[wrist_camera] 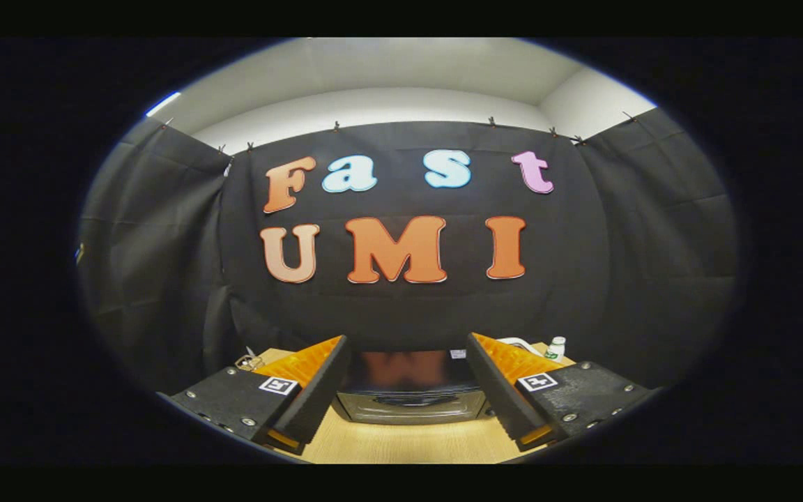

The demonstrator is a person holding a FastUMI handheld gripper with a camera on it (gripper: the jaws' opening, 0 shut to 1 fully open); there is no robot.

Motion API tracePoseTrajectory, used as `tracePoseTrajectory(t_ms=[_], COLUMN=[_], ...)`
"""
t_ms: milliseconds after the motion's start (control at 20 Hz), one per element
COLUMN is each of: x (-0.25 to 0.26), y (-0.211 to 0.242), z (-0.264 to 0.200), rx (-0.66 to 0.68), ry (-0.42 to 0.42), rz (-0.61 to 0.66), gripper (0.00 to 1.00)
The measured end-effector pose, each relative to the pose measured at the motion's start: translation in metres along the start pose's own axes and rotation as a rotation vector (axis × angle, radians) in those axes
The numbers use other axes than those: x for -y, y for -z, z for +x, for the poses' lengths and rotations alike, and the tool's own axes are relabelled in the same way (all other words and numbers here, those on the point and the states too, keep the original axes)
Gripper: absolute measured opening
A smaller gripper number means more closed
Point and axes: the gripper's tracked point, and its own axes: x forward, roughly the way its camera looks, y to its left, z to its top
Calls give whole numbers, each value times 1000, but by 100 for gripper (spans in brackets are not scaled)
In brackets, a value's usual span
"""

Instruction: Open the toaster oven, put the food inside, and close the toaster oven door.

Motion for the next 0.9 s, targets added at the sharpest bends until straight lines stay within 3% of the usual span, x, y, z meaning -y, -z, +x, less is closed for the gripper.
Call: tracePoseTrajectory(t_ms=[250,500,900], x=[9,-5,-12], y=[6,23,109], z=[5,14,55], rx=[4,-17,-180], ry=[26,-34,-29], rz=[12,48,-1], gripper=[99,99,99])
